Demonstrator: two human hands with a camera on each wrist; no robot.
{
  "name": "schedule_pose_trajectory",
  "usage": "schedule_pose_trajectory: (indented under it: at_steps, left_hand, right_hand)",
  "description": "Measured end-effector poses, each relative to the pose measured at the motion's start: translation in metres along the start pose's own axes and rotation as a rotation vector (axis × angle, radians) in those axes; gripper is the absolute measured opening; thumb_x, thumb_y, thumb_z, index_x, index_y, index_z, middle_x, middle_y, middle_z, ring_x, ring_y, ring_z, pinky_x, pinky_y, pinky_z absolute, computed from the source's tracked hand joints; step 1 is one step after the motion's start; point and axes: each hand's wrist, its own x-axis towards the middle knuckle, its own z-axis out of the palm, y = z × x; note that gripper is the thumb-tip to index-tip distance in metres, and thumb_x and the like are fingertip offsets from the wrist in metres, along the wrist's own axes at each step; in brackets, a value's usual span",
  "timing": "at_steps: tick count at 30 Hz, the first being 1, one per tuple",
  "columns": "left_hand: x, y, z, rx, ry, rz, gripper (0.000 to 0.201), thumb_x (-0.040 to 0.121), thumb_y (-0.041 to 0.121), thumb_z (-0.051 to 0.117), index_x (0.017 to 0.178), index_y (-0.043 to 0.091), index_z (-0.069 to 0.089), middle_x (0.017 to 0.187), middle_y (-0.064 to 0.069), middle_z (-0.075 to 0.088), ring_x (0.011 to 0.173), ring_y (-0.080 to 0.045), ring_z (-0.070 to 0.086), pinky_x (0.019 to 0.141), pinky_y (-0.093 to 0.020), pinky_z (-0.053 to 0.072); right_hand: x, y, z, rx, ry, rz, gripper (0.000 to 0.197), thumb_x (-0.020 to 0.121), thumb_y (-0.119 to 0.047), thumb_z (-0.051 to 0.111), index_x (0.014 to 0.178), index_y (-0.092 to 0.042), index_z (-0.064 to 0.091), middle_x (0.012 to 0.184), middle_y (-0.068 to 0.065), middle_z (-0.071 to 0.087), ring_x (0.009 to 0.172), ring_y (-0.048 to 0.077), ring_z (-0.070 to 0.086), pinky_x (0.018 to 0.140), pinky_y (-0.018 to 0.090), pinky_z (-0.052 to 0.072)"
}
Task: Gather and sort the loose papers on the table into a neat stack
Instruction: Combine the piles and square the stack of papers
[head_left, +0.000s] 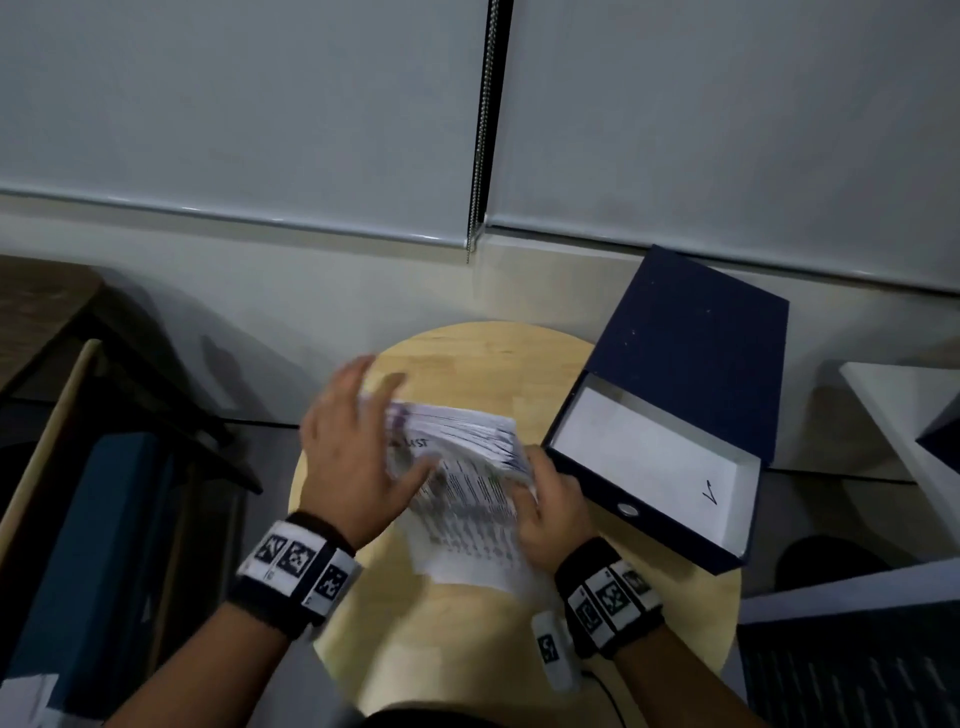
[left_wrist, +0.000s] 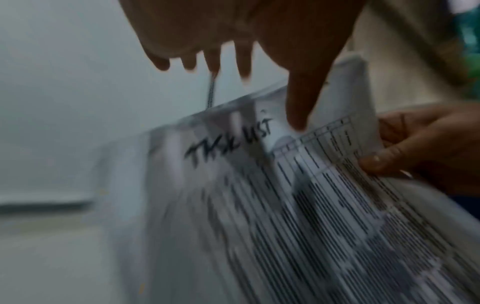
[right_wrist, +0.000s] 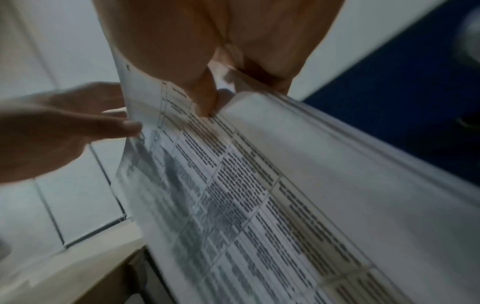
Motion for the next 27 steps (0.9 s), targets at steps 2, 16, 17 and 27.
schedule_pose_trajectory:
  at_steps: [2, 16, 17, 27]
  left_hand:
    - [0.016, 0.011, -0.013, 0.063, -0.213, 0.124, 0.074, 0.065, 0.041, 0.071, 0.133, 0.027, 0.047, 0.142, -0.002, 0.050, 0.135, -0.024, 0.042, 0.103, -0.043, 0.031]
    - [-0.011, 0.043, -0.008, -0.253, -0.519, 0.217, 0.035, 0.071, 0.010, 0.053, 0.092, 0.032, 0.071, 0.085, 0.010, 0.076, 0.082, -0.015, 0.072, 0.064, -0.033, 0.053]
    - [-0.013, 0.046, -0.015, -0.297, -0.498, 0.188, 0.028, 0.073, 0.011, 0.054, 0.087, 0.030, 0.069, 0.078, 0.012, 0.075, 0.080, -0.010, 0.072, 0.063, -0.033, 0.053]
    - [-0.051, 0.046, -0.091, -0.825, -0.219, -0.406, 0.032, 0.071, -0.010, 0.073, 0.084, 0.019, 0.077, 0.084, 0.005, 0.077, 0.070, 0.001, 0.068, 0.068, -0.018, 0.055]
  right_hand:
    - [0.002, -0.015, -0.012, -0.099, -0.088, -0.083, 0.037, 0.083, -0.010, 0.044, 0.116, -0.025, 0.050, 0.073, -0.003, 0.063, 0.060, 0.015, 0.061, 0.052, 0.030, 0.051]
    - [-0.048, -0.001, -0.079, -0.038, -0.017, 0.026, 0.030, 0.080, -0.035, 0.071, 0.107, -0.034, 0.058, 0.096, -0.014, 0.069, 0.090, 0.005, 0.066, 0.078, 0.036, 0.057]
    - [-0.053, 0.010, -0.083, 0.007, -0.002, 0.117, 0.036, 0.075, -0.045, 0.077, 0.105, -0.034, 0.059, 0.098, -0.016, 0.068, 0.092, 0.002, 0.064, 0.081, 0.033, 0.057]
    - [-0.100, 0.059, -0.104, 0.749, 0.251, 0.300, 0.089, 0.050, -0.049, 0.093, 0.127, -0.025, 0.053, 0.119, -0.006, 0.068, 0.114, 0.020, 0.064, 0.088, 0.034, 0.057]
